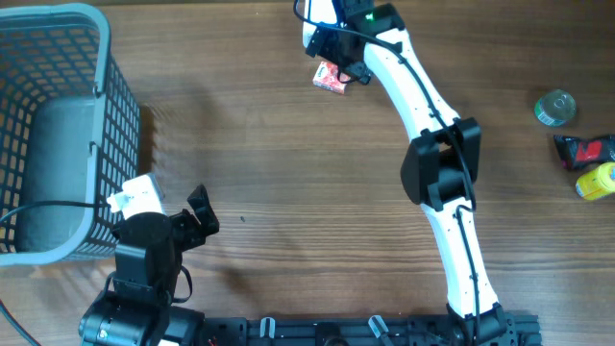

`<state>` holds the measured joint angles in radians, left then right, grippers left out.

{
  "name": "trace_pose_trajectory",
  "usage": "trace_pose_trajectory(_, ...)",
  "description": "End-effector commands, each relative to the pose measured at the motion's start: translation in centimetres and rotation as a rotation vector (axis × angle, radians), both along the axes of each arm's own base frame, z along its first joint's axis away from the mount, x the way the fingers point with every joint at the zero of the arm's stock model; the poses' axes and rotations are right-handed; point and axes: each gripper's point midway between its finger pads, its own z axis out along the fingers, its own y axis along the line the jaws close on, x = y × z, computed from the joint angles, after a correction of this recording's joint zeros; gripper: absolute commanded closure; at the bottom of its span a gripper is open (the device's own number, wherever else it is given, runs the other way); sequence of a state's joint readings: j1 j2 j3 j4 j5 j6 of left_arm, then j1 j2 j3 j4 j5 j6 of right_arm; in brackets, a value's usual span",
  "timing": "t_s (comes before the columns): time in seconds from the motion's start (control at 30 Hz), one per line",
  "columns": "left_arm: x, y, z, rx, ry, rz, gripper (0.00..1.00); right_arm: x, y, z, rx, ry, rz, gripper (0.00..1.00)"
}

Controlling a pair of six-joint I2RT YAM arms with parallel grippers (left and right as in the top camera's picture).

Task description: Scan the item barcode

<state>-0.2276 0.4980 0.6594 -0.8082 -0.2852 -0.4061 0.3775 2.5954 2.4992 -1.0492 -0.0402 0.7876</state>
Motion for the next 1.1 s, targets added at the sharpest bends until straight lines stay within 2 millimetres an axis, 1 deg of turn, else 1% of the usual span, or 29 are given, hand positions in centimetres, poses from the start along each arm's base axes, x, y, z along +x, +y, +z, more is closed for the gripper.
trace_pose_trajectory(0.0,0.0,-0.2,0.2,-0.017,-0.008,-0.004,0.0,0.1,0.2,-2.7,-0.028,0.021,-0.026,0.0)
trace_pose_trajectory(0.1,0.0,-0.2,0.2,-0.017,-0.008,-0.004,0.0,0.0,-0.1,-3.7,-0.049,0.035,-0.036,0.0)
trace_pose_trajectory(0.2,0.0,-0.2,0.2,-0.017,-0.008,-0.004,0.0,0.0,-0.4,-4.3,-0.064,0.042,-0.044,0.0)
trace_pose_trajectory(0.3,0.0,-0.2,0.2,-0.017,-0.008,-0.004,0.0,-0.1,-0.7,-4.5,-0.084,0.045,-0.05,0.0)
trace_pose_trajectory(0.53,0.0,-0.2,0.2,-0.017,-0.009,-0.004,0.0,-1.2,-1.6,-4.9,-0.137,0.086,-0.026,0.0)
trace_pose_trajectory(0.6,0.0,-0.2,0.2,-0.017,-0.008,-0.004,0.0,-1.3,-1.8,-4.9,-0.151,0.089,-0.025,0.0)
trace_pose_trajectory(0.77,0.0,-0.2,0.2,-0.017,-0.009,-0.004,0.0,-1.0,-1.7,-4.9,-0.144,0.077,-0.024,0.0)
trace_pose_trajectory(0.83,0.0,-0.2,0.2,-0.017,-0.009,-0.004,0.0,-0.6,-1.0,-4.7,-0.12,0.057,0.007,0.0)
trace_pose_trajectory(0.93,0.0,-0.2,0.2,-0.017,-0.009,-0.004,0.0,-0.2,0.8,-4.3,-0.048,0.032,0.058,0.0)
trace_pose_trajectory(1.07,0.0,-0.2,0.2,-0.017,-0.009,-0.004,0.0,0.0,2.3,-4.0,-0.029,0.005,0.083,0.0)
